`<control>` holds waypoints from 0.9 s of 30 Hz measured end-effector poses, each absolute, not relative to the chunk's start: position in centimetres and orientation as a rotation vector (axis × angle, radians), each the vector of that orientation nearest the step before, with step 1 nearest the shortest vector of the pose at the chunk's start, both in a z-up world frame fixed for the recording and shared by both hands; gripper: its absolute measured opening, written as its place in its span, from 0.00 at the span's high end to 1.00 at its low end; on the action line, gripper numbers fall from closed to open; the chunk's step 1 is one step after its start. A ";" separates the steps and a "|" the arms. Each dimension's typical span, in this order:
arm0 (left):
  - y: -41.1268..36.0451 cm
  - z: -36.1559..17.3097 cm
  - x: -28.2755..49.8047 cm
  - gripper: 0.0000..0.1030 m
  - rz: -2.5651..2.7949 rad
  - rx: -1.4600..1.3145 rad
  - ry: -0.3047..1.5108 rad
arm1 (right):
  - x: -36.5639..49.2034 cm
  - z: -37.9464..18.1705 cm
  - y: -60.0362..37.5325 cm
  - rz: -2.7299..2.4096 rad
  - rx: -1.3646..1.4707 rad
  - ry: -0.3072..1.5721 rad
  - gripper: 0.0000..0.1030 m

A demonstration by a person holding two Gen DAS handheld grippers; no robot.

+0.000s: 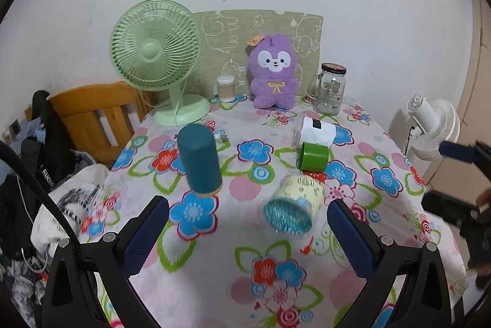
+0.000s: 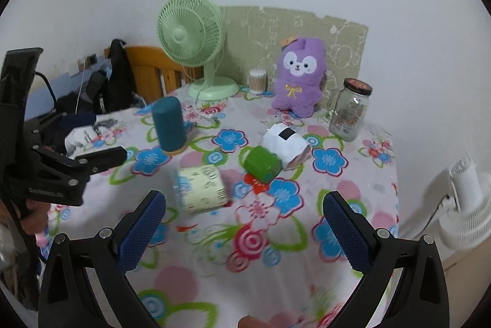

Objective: Flip cup upside down
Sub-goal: 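Move the left tool toward the white paper-wrapped cup lying on its side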

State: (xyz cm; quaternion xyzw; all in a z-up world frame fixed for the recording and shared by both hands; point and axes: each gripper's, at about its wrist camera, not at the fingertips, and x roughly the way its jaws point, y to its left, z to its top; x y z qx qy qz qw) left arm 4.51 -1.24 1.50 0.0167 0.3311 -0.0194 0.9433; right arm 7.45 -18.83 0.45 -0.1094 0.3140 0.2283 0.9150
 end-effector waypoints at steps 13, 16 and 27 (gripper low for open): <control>-5.0 0.6 15.6 0.00 -0.061 0.213 0.720 | 24.4 -2.9 -18.6 0.691 -0.391 0.855 0.00; -5.8 -0.4 18.3 0.00 -0.076 0.229 0.772 | 26.9 -4.1 -18.4 0.731 -0.408 0.894 0.00; -7.6 -2.9 25.1 0.00 -0.162 0.353 0.896 | 32.3 -6.9 -18.0 0.812 -0.400 0.982 0.00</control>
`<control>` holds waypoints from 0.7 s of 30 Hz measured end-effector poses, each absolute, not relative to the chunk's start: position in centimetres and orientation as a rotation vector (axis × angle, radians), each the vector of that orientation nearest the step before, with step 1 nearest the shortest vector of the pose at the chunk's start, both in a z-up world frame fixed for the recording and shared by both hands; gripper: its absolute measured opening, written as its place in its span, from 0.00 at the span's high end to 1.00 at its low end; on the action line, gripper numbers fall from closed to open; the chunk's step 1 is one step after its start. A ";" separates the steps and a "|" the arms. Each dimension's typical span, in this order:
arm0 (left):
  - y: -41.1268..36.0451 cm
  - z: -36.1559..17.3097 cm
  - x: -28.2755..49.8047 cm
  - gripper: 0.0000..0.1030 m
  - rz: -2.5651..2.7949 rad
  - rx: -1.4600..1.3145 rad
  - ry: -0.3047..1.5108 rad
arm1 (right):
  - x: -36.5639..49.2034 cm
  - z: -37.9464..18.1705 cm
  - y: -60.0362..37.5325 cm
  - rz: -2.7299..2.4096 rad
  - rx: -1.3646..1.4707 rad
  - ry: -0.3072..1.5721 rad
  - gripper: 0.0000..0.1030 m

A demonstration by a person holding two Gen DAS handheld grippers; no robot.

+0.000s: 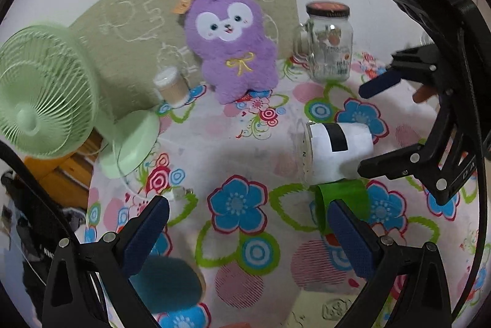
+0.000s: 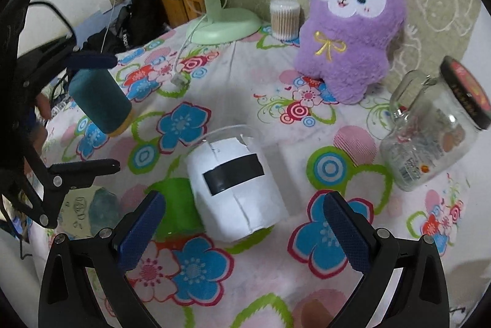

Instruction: Flip cup upside down

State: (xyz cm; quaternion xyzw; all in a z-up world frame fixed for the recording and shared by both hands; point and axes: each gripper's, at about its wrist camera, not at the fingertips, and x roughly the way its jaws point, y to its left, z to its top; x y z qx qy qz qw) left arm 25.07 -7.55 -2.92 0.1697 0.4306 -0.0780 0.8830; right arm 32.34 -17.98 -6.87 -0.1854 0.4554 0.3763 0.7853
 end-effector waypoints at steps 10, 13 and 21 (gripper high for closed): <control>-8.4 -5.2 28.1 0.00 -0.230 0.454 0.975 | 34.6 -9.5 -16.9 0.879 -0.377 1.058 0.14; -8.7 -5.8 28.4 0.00 -0.237 0.473 0.990 | 34.9 -10.3 -16.4 0.904 -0.377 1.095 0.26; -8.8 -6.0 28.1 0.00 -0.227 0.512 0.981 | 34.1 -9.3 -16.4 0.900 -0.357 1.062 0.36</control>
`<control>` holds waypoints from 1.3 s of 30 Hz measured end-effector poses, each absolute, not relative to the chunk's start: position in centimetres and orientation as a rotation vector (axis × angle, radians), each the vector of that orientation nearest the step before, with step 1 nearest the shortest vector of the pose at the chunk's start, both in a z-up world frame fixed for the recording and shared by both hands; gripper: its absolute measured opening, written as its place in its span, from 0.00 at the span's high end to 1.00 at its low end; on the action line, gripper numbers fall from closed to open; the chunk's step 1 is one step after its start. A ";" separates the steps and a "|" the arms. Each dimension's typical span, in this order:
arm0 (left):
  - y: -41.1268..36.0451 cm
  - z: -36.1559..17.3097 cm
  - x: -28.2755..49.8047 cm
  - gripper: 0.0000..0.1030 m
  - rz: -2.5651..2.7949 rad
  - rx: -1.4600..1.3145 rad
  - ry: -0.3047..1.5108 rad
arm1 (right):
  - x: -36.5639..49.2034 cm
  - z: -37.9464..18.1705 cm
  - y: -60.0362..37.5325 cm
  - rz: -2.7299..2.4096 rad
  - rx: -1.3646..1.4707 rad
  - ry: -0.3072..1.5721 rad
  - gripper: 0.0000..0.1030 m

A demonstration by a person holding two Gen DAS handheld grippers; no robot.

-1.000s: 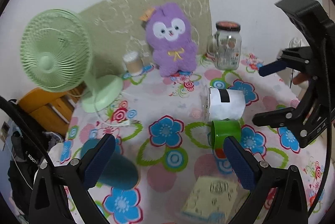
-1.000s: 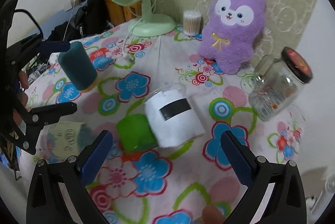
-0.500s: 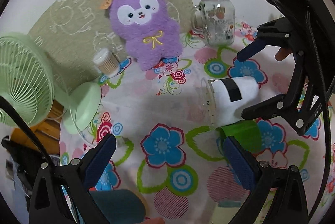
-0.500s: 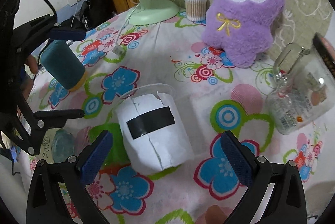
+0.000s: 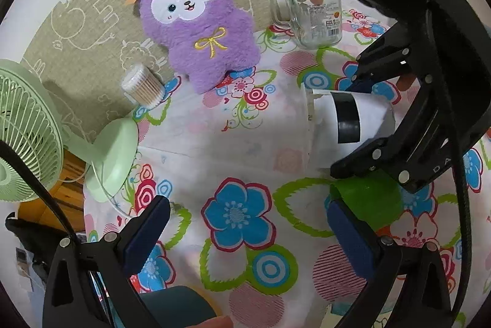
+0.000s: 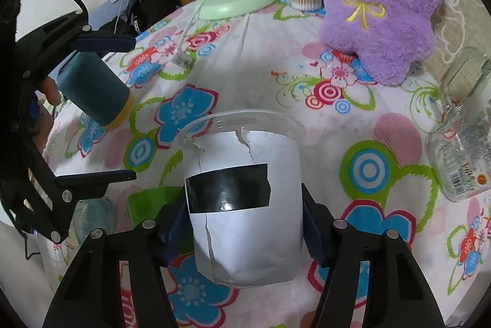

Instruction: Flip cup upside down

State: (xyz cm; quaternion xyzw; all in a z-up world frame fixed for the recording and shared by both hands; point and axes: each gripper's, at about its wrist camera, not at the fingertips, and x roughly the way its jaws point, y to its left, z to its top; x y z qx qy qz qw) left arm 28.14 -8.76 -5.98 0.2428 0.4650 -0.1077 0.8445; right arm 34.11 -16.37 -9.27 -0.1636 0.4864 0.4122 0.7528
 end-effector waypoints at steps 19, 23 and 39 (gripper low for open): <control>-4.9 1.4 14.8 0.00 -0.328 0.409 0.843 | 15.6 0.2 -15.8 0.786 -0.150 0.877 0.36; -3.4 1.4 10.0 0.00 -0.362 0.383 0.845 | 10.2 -0.9 -14.1 0.756 -0.151 0.897 0.36; 0.3 -5.3 -1.7 0.00 -0.286 0.346 0.893 | 1.8 -9.4 -9.1 0.654 -0.190 1.036 0.36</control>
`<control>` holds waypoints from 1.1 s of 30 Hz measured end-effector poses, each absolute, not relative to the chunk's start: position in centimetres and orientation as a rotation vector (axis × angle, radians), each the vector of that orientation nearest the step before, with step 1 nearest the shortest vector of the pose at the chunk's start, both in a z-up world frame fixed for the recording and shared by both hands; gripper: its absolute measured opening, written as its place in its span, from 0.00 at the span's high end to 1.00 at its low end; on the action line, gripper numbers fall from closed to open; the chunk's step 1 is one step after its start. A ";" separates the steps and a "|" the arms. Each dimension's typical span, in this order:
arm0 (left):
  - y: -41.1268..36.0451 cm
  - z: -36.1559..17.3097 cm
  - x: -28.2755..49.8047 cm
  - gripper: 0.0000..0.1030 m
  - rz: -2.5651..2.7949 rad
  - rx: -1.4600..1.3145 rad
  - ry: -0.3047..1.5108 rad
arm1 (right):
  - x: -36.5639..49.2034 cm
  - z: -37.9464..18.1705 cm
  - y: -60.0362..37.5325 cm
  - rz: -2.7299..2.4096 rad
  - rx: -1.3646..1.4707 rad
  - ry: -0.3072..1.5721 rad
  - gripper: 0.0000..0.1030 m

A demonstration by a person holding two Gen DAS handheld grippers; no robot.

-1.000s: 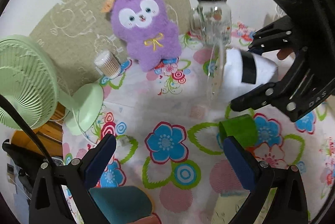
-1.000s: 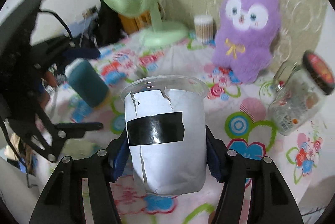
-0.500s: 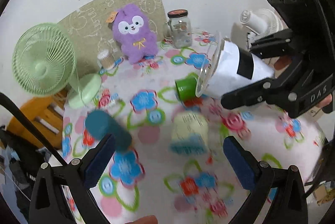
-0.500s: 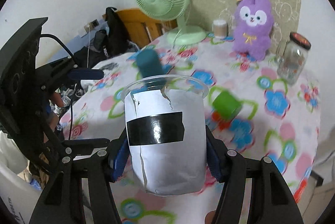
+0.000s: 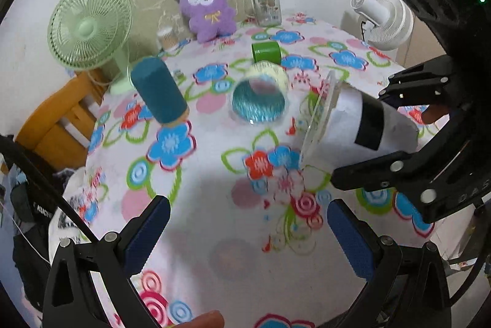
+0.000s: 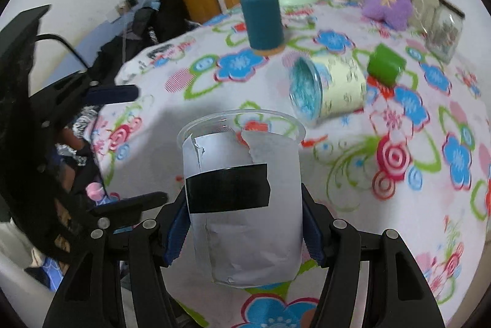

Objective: Flip cup upside down
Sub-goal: 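Carry the held cup with the left gripper toward the table edge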

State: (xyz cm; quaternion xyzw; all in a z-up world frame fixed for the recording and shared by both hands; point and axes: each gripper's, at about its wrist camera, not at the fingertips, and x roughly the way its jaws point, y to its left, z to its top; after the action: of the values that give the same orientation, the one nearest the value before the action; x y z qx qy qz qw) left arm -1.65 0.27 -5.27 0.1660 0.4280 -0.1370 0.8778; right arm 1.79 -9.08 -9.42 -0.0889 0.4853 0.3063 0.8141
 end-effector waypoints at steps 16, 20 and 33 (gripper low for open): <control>1.1 -8.6 -2.5 0.00 -0.269 0.282 0.964 | 1.3 -11.7 -8.3 0.620 -0.240 1.110 0.21; 1.3 -8.5 -2.4 0.00 -0.271 0.266 0.968 | 1.5 -11.4 -8.3 0.613 -0.252 1.105 0.19; 2.2 -6.9 -2.3 0.00 -0.249 0.141 0.965 | 1.0 -8.2 -10.1 0.645 -0.248 1.044 0.19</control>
State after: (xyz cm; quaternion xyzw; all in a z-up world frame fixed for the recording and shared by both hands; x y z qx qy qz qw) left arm -2.34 2.18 -6.94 0.0677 0.4625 -0.1194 0.8759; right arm 0.99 -10.11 -8.19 -0.1162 0.4886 0.3020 0.8103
